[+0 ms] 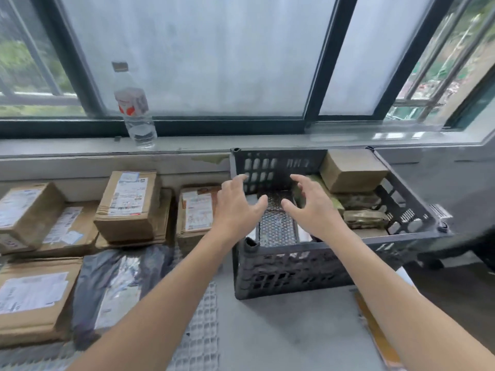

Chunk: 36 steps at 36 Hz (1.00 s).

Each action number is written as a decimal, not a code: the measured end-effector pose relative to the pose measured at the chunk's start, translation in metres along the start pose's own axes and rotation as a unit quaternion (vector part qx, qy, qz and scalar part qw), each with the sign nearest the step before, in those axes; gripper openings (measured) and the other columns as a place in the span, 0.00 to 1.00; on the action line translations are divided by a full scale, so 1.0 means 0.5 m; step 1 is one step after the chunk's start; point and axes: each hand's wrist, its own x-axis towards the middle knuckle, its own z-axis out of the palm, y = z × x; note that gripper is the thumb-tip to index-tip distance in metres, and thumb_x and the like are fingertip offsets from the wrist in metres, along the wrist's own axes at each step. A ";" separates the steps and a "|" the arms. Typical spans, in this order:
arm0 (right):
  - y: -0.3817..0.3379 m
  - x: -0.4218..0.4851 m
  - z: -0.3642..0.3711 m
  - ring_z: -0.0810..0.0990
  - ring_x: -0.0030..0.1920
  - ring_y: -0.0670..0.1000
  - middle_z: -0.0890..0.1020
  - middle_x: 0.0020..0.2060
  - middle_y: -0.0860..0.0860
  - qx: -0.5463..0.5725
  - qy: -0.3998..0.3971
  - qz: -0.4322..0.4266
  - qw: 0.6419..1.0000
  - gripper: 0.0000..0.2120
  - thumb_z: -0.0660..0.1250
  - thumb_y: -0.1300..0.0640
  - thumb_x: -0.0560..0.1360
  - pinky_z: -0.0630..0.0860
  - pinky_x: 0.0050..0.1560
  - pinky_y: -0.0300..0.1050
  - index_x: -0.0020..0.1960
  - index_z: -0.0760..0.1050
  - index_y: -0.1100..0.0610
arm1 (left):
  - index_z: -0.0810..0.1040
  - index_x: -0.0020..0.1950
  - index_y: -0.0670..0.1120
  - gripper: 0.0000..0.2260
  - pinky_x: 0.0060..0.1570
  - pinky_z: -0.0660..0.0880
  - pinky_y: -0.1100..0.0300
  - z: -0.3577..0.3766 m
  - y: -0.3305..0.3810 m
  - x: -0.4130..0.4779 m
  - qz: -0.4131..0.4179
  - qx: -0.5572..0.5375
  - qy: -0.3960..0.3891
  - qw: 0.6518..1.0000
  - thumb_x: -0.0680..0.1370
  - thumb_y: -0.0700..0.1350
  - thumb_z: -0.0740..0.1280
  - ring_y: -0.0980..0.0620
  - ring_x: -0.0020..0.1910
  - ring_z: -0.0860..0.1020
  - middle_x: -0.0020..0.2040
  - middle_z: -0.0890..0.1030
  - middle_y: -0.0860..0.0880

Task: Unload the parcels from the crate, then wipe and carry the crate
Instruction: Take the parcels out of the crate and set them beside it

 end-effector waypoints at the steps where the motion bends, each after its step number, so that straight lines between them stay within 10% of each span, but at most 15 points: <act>1: 0.014 0.007 -0.003 0.66 0.72 0.49 0.67 0.71 0.50 0.001 -0.001 0.005 1.000 0.30 0.66 0.46 0.77 0.67 0.70 0.51 0.76 0.60 0.46 | 0.61 0.75 0.49 0.28 0.68 0.62 0.54 0.009 0.006 0.004 0.001 -0.002 -0.003 1.000 0.78 0.55 0.65 0.48 0.72 0.62 0.72 0.64 0.47; 36: 0.342 0.198 -0.221 0.64 0.72 0.59 0.63 0.74 0.55 -0.191 0.012 0.148 0.970 0.35 0.69 0.43 0.74 0.69 0.65 0.55 0.76 0.58 0.45 | 0.59 0.75 0.48 0.28 0.67 0.65 0.49 0.292 0.207 0.210 0.027 0.009 -0.129 0.991 0.78 0.51 0.65 0.43 0.69 0.63 0.70 0.64 0.42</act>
